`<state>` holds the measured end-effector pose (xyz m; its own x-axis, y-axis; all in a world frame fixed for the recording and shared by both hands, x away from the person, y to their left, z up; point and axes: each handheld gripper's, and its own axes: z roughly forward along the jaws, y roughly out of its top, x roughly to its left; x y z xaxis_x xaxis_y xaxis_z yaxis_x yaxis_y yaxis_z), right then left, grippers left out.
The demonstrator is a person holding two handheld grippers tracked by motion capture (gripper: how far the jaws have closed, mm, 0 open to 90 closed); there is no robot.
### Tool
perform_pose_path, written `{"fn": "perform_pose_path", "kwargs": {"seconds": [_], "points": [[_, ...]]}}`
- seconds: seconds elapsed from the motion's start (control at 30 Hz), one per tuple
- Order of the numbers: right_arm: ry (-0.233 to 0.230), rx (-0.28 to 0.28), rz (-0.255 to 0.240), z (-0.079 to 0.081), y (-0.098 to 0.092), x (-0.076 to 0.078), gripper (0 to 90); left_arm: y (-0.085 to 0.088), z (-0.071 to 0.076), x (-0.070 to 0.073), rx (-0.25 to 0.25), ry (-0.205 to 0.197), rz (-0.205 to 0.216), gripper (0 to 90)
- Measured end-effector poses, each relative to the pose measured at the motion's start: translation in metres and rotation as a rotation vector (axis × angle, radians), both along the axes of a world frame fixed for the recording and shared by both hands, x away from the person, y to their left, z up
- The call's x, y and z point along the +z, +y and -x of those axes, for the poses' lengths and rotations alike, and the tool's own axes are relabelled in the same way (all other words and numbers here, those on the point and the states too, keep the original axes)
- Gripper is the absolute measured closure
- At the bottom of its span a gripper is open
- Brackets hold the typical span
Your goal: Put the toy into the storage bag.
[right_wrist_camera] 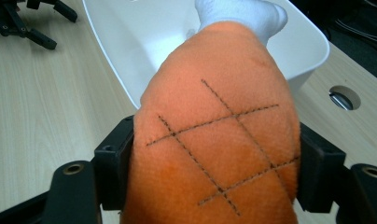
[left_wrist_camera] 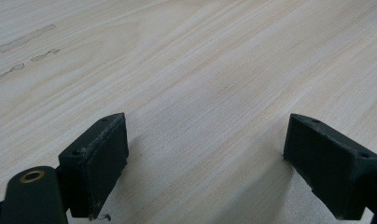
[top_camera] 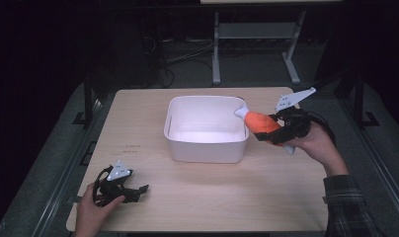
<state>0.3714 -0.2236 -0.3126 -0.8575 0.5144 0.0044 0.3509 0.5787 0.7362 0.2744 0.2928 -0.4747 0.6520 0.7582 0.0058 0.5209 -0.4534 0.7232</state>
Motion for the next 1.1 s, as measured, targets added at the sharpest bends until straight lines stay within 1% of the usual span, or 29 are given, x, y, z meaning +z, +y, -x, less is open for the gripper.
{"fn": "perform_pose_path", "kwargs": {"seconds": [0.17, 0.23, 0.27, 0.4, 0.63, 0.77, 0.83, 0.9, 0.93, 1.1], "points": [[-0.001, 0.031, 0.010, -0.005, 0.011, 0.004, 28.1, 0.000, 0.000, 0.000, 0.000, 0.000, 0.000, 13.1], [-0.005, 0.054, 0.017, -0.008, 0.020, 0.007, 28.0, 0.000, 0.000, 0.000, 0.000, 0.000, 0.000, 13.1], [-0.005, 0.054, 0.017, -0.008, 0.020, 0.007, 28.0, 0.000, 0.000, 0.000, 0.000, 0.000, 0.000, 13.1], [-0.004, 0.075, 0.028, -0.012, 0.030, 0.009, 28.0, 0.000, 0.000, 0.000, 0.000, 0.000, -0.001, 13.1], [-0.002, 0.119, 0.018, -0.020, 0.046, 0.012, 27.9, 0.000, 0.000, 0.000, 0.002, -0.001, 0.003, 13.2], [-0.007, 0.143, 0.024, -0.023, 0.055, 0.014, 27.8, 0.000, 0.000, 0.000, 0.000, 0.000, -0.002, 13.1], [-0.001, 0.154, 0.022, -0.025, 0.060, 0.014, 27.8, 0.000, 0.000, 0.000, 0.000, 0.000, -0.002, 13.1], [-0.004, 0.168, 0.024, -0.027, 0.065, 0.015, 27.6, 0.000, 0.000, 0.000, 0.000, 0.000, -0.002, 13.1], [-0.002, 0.172, 0.031, -0.027, 0.067, 0.015, 27.7, 0.000, 0.000, 0.000, 0.000, -0.001, -0.001, 13.1], [0.000, 0.206, 0.027, -0.031, 0.078, 0.015, 27.3, 0.000, 0.000, 0.000, 0.000, -0.001, -0.001, 13.1]]}}
